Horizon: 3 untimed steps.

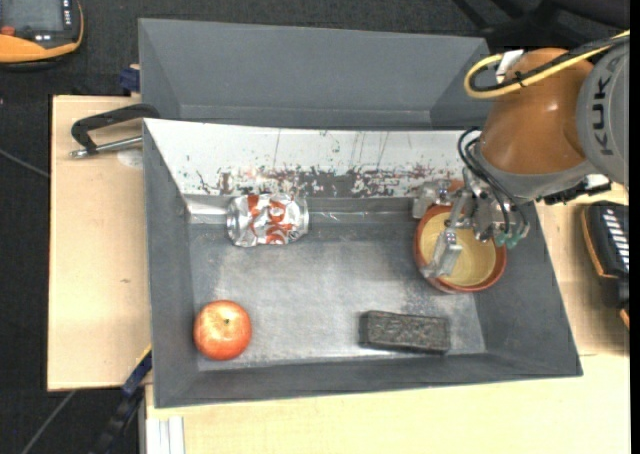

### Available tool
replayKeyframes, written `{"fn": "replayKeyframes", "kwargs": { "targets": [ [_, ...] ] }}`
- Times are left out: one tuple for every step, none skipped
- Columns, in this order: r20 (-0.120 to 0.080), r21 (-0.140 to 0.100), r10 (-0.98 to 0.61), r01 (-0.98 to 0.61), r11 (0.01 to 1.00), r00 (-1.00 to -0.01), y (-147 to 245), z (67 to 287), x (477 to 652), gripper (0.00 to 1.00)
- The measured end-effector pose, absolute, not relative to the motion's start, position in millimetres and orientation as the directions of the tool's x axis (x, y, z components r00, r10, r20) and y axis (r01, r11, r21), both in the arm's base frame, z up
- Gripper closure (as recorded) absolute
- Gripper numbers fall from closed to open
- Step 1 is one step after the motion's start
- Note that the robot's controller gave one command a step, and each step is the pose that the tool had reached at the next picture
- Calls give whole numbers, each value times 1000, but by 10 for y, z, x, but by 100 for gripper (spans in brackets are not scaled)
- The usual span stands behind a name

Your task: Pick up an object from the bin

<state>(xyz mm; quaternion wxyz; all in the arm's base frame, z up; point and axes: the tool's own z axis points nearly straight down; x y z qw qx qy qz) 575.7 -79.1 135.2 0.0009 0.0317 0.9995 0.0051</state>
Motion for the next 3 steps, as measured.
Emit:
{"fn": "replayKeyframes", "kwargs": {
  "targets": [
    [-18, 10, 75, 75, 997, -997, -805, 2844, 5774, 100],
    [-17, 12, 142, 142, 990, -990, -948, 2415, 5517, 100],
    [-20, 16, 344, 343, 939, -939, -1205, 2403, 5511, 100]
  ]
}}
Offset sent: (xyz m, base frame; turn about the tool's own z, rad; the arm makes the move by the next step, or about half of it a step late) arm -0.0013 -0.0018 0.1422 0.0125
